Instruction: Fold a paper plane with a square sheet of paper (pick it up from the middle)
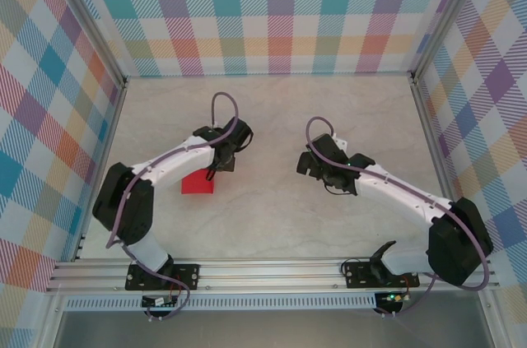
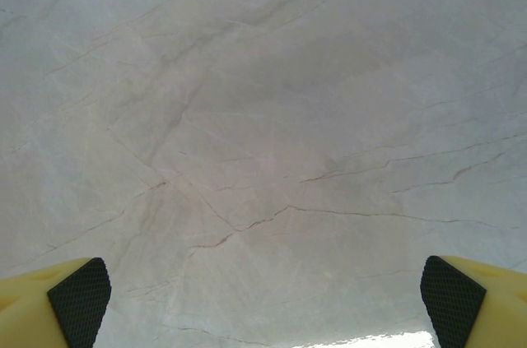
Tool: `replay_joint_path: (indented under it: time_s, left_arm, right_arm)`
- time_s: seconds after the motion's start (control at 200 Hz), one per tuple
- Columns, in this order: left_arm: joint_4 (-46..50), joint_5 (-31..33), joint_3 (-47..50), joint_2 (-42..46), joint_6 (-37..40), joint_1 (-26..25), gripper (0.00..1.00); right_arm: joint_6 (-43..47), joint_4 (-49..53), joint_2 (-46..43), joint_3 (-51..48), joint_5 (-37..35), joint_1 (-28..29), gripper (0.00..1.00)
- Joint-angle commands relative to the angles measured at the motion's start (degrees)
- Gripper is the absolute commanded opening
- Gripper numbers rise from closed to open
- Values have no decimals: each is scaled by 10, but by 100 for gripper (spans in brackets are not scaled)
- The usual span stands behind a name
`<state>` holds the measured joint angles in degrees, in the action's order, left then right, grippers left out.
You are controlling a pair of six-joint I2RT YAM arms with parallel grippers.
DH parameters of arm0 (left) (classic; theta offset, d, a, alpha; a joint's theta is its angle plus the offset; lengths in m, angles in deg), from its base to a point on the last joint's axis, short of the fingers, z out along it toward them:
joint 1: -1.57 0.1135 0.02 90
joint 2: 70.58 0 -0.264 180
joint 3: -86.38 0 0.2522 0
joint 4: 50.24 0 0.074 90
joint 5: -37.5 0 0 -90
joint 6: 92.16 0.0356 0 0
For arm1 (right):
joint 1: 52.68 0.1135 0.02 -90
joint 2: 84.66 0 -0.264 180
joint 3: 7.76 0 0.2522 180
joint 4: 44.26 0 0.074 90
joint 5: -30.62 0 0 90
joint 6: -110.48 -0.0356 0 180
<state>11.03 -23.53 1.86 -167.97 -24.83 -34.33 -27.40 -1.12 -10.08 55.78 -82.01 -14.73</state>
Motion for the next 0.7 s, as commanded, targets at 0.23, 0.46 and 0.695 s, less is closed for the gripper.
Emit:
replay_joint_path:
  time_s: [0.23,0.46,0.695]
  left_arm:
    - [-49,-75,-59,-133,-56,-60,8]
    - [-77,-131,-68,-153,-77,-75,25]
    - [-77,-192,-65,-76,-67,-75,43]
  right_arm:
    - [-39,27,-47,-34,-11,-20,100]
    - [-42,35,-59,-39,-7,-28,100]
    - [-44,18,-63,-46,13,-35,100]
